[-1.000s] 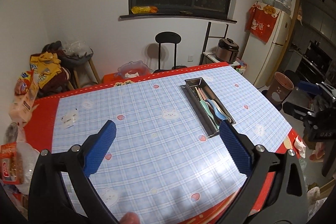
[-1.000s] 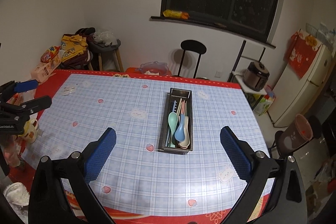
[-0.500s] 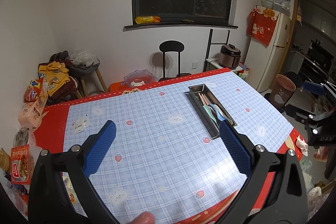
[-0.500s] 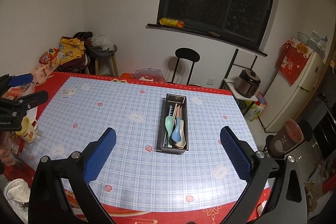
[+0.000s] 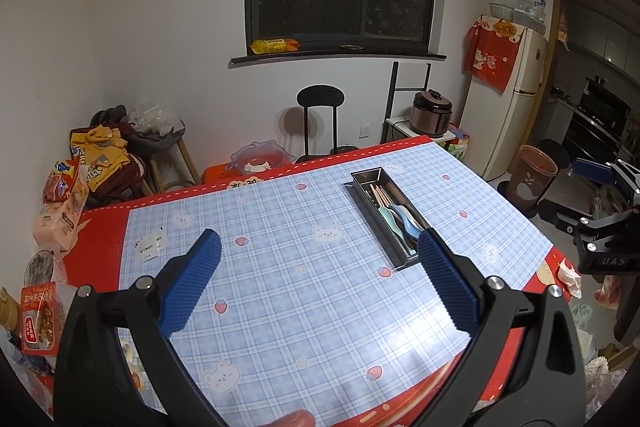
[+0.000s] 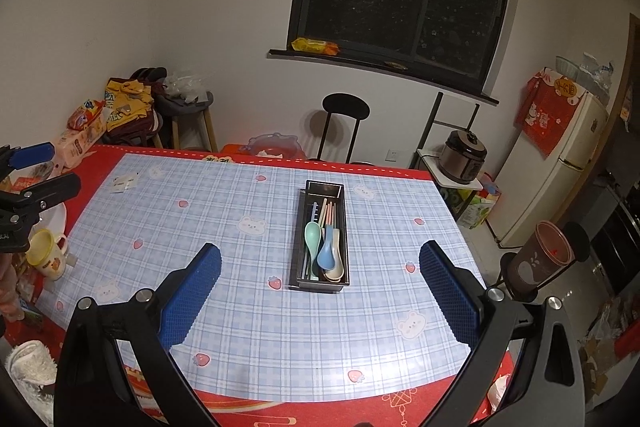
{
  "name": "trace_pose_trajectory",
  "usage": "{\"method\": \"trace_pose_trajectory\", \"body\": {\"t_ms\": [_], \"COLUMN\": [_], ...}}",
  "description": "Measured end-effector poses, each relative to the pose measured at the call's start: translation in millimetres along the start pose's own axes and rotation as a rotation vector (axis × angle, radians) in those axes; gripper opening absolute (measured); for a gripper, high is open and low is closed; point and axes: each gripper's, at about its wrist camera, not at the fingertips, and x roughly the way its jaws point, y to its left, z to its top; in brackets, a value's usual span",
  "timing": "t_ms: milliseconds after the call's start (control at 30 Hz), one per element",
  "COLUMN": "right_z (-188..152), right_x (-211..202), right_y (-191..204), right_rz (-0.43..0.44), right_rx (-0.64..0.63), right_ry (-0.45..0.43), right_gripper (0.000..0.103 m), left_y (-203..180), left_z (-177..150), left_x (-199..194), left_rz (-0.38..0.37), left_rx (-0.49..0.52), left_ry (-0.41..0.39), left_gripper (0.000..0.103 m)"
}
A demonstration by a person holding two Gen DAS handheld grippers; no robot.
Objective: Organize utensils
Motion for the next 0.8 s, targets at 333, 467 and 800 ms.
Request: {"method": "trace_pose_trajectory", "body": {"t_ms": [333, 467, 800], "right_z": [1, 0, -1], "right_x": [-1, -2, -3], "right_y": [-5, -6, -13], "right_rz": [-0.013, -0.02, -0.035], "right_rx": [0.01, 0.015, 0.032], "right_ry": [-0.004, -0.006, -0.006], "right_gripper": [0.097, 0.097, 0.097], "left_y": [-7, -8, -13], "left_z": [3, 4, 6], "left_x": [0, -1, 0], "left_rz": [-0.008, -0.012, -0.015], "left_rx": [0.015, 0.02, 0.033], "left_ry": [-0.002, -0.006, -0.004], "left_gripper": [0.097, 0.097, 0.097]}}
